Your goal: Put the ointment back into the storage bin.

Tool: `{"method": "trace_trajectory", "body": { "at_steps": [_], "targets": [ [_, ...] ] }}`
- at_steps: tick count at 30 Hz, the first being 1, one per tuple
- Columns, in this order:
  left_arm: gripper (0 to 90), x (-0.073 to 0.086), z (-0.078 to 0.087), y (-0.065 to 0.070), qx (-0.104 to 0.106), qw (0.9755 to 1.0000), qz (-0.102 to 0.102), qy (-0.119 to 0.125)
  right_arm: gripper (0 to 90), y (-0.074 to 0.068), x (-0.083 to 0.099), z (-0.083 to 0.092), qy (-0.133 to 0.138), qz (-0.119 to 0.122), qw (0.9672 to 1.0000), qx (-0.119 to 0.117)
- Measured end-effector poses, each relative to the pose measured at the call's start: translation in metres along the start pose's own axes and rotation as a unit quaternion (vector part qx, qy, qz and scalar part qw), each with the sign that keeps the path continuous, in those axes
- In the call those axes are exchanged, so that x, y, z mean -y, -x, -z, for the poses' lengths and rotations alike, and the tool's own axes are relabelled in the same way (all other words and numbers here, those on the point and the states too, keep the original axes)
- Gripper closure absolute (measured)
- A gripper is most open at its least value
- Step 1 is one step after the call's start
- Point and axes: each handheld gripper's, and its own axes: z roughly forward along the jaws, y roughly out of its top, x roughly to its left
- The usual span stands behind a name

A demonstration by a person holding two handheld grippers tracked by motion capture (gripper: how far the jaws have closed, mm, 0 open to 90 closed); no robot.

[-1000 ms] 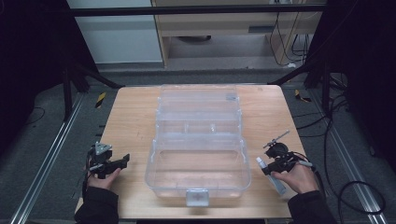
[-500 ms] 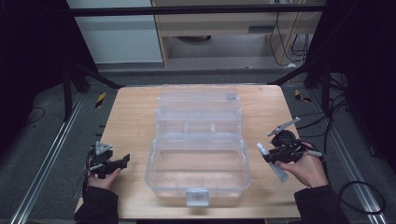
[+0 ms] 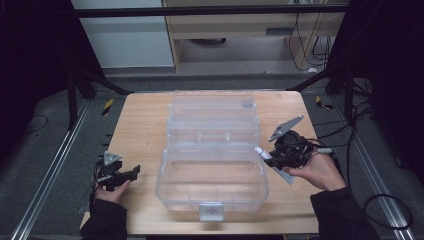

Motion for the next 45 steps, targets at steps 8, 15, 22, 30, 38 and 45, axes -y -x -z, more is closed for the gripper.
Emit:
{"method": "trace_trajectory", "body": {
  "at_steps": [8,15,22,30,38,45],
  "targets": [
    [26.5,0.0,0.0,-0.001,0.001,1.0,0.002,0.0,69.8,-0.014,-0.032,-0.007,-0.01,0.065,0.9975,-0.025],
    [26.8,0.001,0.0,-0.002,0.0,1.0,0.003,0.001,69.8,-0.025,-0.053,-0.022,-0.015,0.111,0.9926,-0.045],
    [27.0,0.001,0.0,-0.002,0.001,1.0,0.002,0.0,69.8,-0.036,-0.065,-0.04,-0.035,0.14,0.9872,-0.067],
    [27.1,0.001,0.001,-0.003,0.001,1.0,0.004,0.002,69.8,-0.044,-0.066,-0.062,-0.059,0.165,0.9809,-0.085],
    [27.2,0.001,0.001,-0.003,0.001,1.0,0.005,0.003,69.8,-0.053,-0.063,-0.082,-0.078,0.189,0.9739,-0.098],
    [27.2,0.001,0.001,-0.003,0.001,1.0,0.004,0.002,69.8,-0.055,-0.054,-0.1,-0.098,0.212,0.9663,-0.109]
  ]
}}
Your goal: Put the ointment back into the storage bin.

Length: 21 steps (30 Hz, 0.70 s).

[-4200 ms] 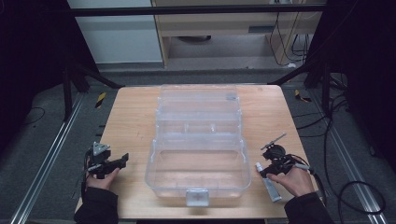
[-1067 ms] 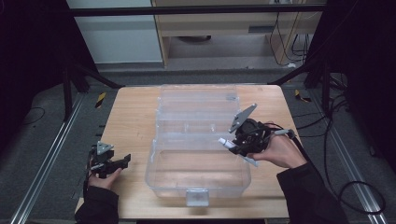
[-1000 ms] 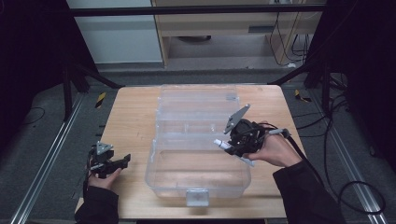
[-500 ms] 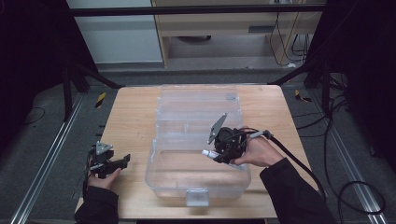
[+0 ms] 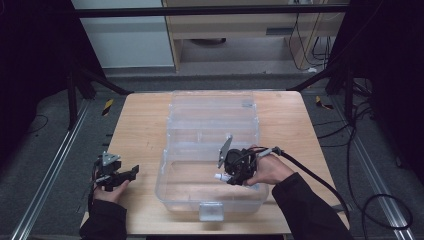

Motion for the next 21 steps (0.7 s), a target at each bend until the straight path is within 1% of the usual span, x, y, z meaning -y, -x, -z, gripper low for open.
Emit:
{"method": "trace_trajectory", "body": {
  "at_steps": [2,3,4,7,9,11,12,14,20,21],
  "targets": [
    [27.2,0.0,0.0,0.0,0.001,1.0,0.0,0.0,69.8,0.0,0.0,-0.002,-0.003,0.004,1.0,-0.001],
    [27.2,0.0,0.0,0.0,0.001,1.0,0.0,0.0,69.8,-0.001,0.0,-0.006,-0.01,0.011,0.9999,-0.002],
    [27.2,0.0,0.0,0.0,0.001,1.0,0.0,0.0,69.8,-0.001,0.0,-0.006,-0.01,0.011,0.9999,-0.002],
    [27.2,0.0,0.0,0.0,0.001,1.0,0.001,0.0,69.7,-0.001,0.002,-0.015,-0.023,0.014,0.9996,-0.007],
    [27.2,0.0,0.0,0.0,0.0,1.0,0.0,0.0,69.7,0.0,0.003,-0.019,-0.03,0.011,0.9995,-0.008],
    [27.2,0.0,0.0,0.0,0.0,1.0,0.0,0.0,69.7,0.001,0.005,-0.023,-0.032,0.012,0.9994,-0.01],
    [27.3,0.0,0.0,0.0,0.0,1.0,0.0,0.0,69.8,0.001,0.006,-0.025,-0.033,0.008,0.9994,-0.012],
    [27.3,0.0,0.0,0.0,0.0,1.0,0.0,-0.001,69.7,0.002,0.007,-0.029,-0.036,0.015,0.9992,-0.012],
    [27.3,0.0,0.0,0.0,0.001,1.0,0.0,-0.001,69.7,0.002,0.01,-0.037,-0.043,0.018,0.9988,-0.015],
    [27.3,0.0,0.0,0.0,0.001,1.0,0.0,-0.002,69.7,0.002,0.011,-0.04,-0.047,0.022,0.9985,-0.017]
  ]
}}
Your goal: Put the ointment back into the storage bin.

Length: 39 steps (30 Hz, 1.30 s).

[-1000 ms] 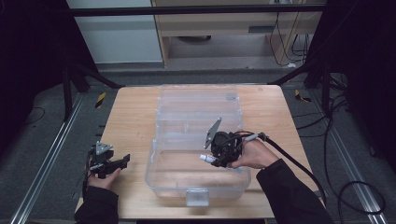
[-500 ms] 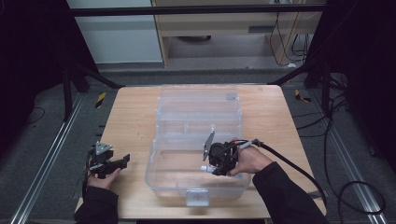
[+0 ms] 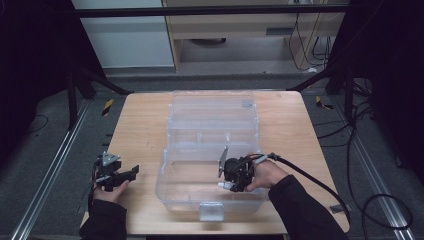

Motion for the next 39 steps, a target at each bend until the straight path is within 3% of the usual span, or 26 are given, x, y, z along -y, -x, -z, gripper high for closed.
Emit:
{"method": "trace_trajectory", "body": {
  "at_steps": [17,22,29,31,32,39],
  "targets": [
    [27.3,0.0,0.0,0.0,0.0,1.0,0.0,0.0,69.6,-0.002,0.001,-0.02,-0.023,0.021,0.9994,-0.017],
    [27.3,0.0,0.0,0.0,0.0,1.0,-0.001,-0.001,69.5,-0.004,0.001,-0.024,-0.026,0.008,0.9994,-0.02],
    [27.3,0.0,0.0,0.0,0.001,1.0,-0.001,-0.002,69.3,-0.004,0.002,-0.03,-0.034,0.021,0.999,-0.021],
    [27.3,0.0,0.0,0.0,0.001,1.0,-0.001,-0.001,69.1,-0.005,0.002,-0.03,-0.036,0.009,0.9991,-0.022],
    [27.3,0.0,0.0,0.0,0.001,1.0,-0.002,-0.002,68.7,-0.004,0.002,-0.03,-0.034,0.02,0.999,-0.019],
    [27.3,0.0,0.0,0.0,0.001,1.0,-0.002,-0.003,69.3,-0.005,0.004,-0.03,-0.039,0.006,0.999,-0.018]
  ]
}}
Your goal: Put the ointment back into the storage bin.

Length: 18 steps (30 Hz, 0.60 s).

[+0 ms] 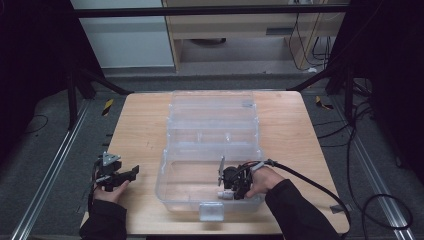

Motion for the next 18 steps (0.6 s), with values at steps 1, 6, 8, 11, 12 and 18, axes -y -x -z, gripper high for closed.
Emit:
{"method": "trace_trajectory", "body": {
  "at_steps": [1,6,8,11,12,18],
  "targets": [
    [27.3,0.0,0.0,0.0,0.0,1.0,0.0,0.0,69.4,0.0,0.0,0.0,0.0,-0.001,1.0,0.001],
    [27.3,0.0,0.0,0.0,0.0,1.0,0.0,0.0,68.1,0.0,0.002,0.009,0.017,-0.009,0.9998,0.009],
    [27.3,0.0,0.0,0.0,0.0,1.0,0.0,0.0,67.5,0.001,0.004,0.016,0.033,-0.014,0.9992,0.017],
    [27.3,0.0,0.001,0.0,0.001,1.0,0.001,0.001,66.1,0.001,0.009,0.028,0.069,-0.032,0.9965,0.033],
    [27.5,0.0,0.001,-0.001,0.002,1.0,0.002,0.001,65.4,0.002,0.011,0.033,0.085,-0.038,0.9949,0.039],
    [29.9,0.0,0.001,-0.001,0.007,1.0,0.005,0.001,59.2,0.001,0.026,0.057,0.176,-0.092,0.9779,0.067]
  ]
}}
